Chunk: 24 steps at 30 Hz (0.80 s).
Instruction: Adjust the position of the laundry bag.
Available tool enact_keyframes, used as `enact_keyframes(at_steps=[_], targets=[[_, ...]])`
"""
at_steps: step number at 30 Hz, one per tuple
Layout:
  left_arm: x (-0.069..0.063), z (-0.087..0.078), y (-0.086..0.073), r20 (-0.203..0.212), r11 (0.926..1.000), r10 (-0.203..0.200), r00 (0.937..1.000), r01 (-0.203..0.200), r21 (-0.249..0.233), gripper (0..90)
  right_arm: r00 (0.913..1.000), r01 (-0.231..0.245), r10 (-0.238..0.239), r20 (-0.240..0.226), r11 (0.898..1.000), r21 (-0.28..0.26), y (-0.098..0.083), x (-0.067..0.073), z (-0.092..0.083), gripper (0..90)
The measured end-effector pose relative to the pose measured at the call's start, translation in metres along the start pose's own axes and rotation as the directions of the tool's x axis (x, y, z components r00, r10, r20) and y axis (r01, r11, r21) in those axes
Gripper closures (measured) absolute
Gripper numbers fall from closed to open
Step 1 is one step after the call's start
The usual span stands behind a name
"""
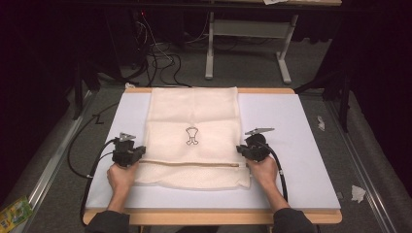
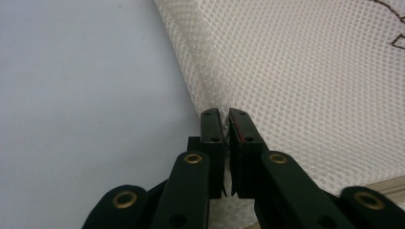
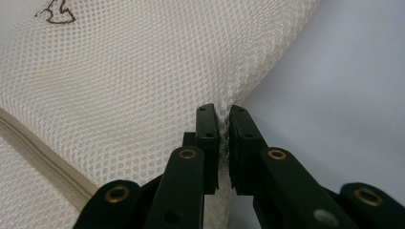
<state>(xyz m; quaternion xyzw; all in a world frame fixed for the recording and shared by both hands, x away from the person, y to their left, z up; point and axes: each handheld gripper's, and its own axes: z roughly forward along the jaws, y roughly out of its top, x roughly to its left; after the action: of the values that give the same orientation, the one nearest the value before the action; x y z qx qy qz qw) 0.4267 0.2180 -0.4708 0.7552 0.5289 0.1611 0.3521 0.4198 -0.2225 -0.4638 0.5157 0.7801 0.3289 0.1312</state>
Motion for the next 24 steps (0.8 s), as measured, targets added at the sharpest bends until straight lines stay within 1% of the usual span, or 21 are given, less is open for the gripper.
enact_keyframes(at_steps=[3,8,11,19,21,24], targets=[[0.001,-0.002,0.001,0.014,0.9999,-0.012,0.9998,0.013,-0.009,86.8,1.0,0.002,-0.002,0.001,1.0,-0.007,0.0,0.0,-0.001,86.2],[0.002,-0.005,0.002,0.026,0.9993,-0.028,0.9993,0.029,-0.025,87.1,1.0,0.007,-0.007,0.0,1.0,-0.016,0.0,-0.001,-0.003,86.8],[0.0,-0.005,0.002,0.017,0.9993,-0.019,0.9997,0.02,-0.031,87.1,1.0,0.008,-0.008,-0.002,1.0,-0.017,0.0,-0.001,-0.005,87.0],[-0.005,-0.008,0.005,0.025,0.9987,-0.001,0.9997,0.002,-0.051,87.1,0.9999,0.013,-0.013,0.009,1.0,-0.023,-0.001,-0.004,-0.009,87.2],[-0.007,-0.007,0.006,0.019,0.9984,0.003,0.9998,-0.002,-0.057,87.0,0.9999,0.013,-0.012,0.008,1.0,-0.027,-0.001,-0.005,-0.01,87.2],[-0.008,-0.007,0.006,0.022,0.998,0.009,0.9997,-0.007,-0.062,87.0,0.9999,0.014,-0.013,0.009,0.999,-0.03,-0.001,-0.006,-0.011,87.2]])
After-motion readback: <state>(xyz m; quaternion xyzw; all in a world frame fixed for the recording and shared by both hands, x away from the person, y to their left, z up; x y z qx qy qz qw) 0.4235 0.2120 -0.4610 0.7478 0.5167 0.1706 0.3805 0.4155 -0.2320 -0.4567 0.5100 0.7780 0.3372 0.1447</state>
